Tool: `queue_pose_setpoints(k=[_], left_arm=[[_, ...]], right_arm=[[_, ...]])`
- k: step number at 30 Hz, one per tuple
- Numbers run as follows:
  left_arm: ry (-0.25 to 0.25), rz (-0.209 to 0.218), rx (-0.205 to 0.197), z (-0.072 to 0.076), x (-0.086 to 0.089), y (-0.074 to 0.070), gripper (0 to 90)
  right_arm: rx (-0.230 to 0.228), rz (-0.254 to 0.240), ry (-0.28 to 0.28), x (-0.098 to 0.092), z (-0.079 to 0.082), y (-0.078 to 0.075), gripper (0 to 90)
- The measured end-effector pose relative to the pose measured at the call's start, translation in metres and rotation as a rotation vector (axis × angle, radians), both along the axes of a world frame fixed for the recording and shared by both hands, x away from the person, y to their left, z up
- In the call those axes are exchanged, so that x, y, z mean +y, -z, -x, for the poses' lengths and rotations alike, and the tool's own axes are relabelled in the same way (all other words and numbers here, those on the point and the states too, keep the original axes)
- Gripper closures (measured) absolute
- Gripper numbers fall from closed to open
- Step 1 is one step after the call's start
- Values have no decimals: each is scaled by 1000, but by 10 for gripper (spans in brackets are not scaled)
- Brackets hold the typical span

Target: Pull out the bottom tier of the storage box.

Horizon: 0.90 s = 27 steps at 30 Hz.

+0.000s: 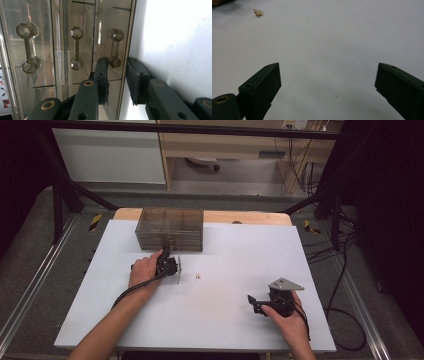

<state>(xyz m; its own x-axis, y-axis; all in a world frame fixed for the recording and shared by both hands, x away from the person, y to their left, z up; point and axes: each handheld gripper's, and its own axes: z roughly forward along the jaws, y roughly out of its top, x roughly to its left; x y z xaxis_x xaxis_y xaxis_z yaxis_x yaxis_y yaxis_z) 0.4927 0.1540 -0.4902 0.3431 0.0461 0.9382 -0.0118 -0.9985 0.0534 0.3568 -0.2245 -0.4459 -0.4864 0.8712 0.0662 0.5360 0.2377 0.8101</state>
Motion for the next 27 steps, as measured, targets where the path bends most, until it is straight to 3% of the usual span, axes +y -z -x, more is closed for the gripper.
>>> queue_pose_setpoints(k=[27], left_arm=[[31, -3, -14, 0, -5, 1, 715]], right_arm=[[9, 4, 0, 0, 0, 1, 72]])
